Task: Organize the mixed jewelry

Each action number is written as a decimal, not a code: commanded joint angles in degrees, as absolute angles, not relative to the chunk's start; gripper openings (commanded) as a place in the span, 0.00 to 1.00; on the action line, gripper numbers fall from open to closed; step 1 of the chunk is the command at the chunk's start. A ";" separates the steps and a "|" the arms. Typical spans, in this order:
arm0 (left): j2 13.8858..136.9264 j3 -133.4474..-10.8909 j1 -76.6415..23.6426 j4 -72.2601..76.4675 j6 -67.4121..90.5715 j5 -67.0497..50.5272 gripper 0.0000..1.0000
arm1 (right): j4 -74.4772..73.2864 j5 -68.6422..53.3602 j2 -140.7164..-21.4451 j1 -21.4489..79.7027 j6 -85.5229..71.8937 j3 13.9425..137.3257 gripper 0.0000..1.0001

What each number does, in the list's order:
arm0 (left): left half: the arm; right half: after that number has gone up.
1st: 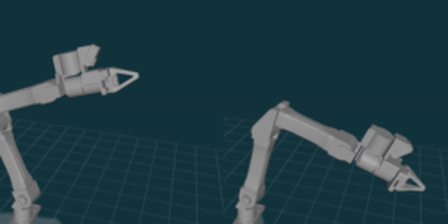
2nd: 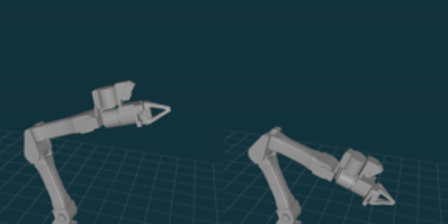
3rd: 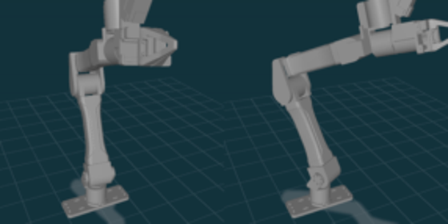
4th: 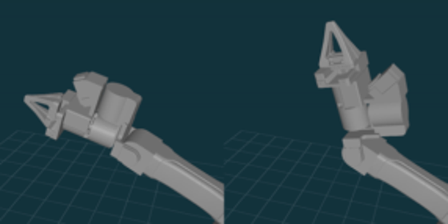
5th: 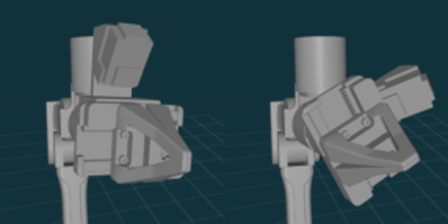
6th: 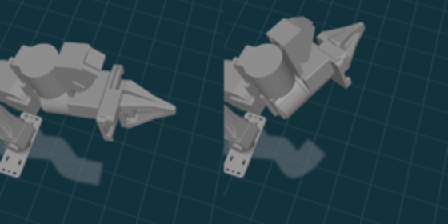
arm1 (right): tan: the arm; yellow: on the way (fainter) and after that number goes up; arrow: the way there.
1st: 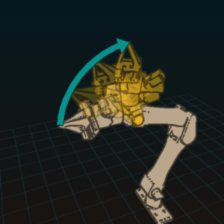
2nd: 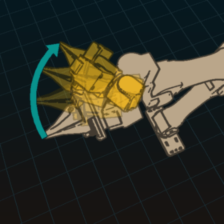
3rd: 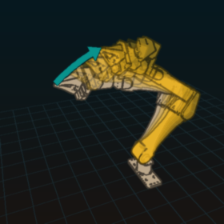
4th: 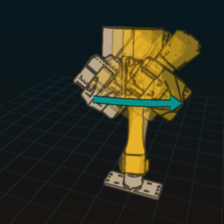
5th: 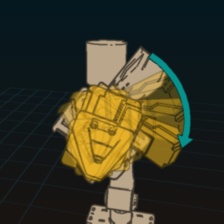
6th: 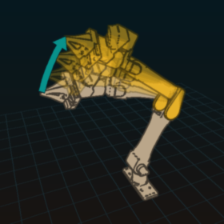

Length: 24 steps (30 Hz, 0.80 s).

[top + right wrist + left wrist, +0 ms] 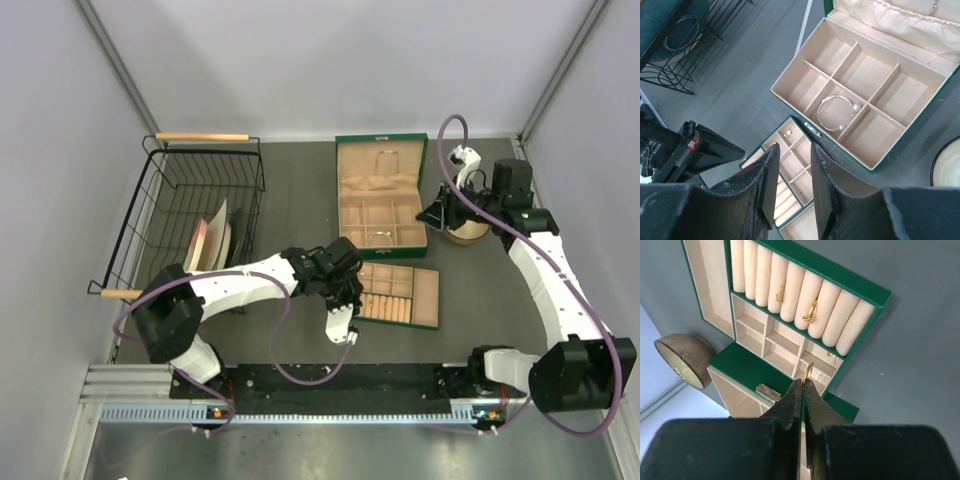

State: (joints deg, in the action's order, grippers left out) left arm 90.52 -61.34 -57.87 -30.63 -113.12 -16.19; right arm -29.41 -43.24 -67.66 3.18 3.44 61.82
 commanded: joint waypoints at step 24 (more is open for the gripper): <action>92.99 -51.15 -56.51 -15.38 -144.23 -21.36 0.00 | -27.07 -46.23 -69.96 2.55 3.34 61.96 0.32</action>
State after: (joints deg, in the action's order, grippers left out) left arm 92.47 -52.31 -56.84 -17.32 -113.80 -20.10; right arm -29.12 -44.71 -70.04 3.18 3.22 61.80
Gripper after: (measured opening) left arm 0.031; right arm 0.317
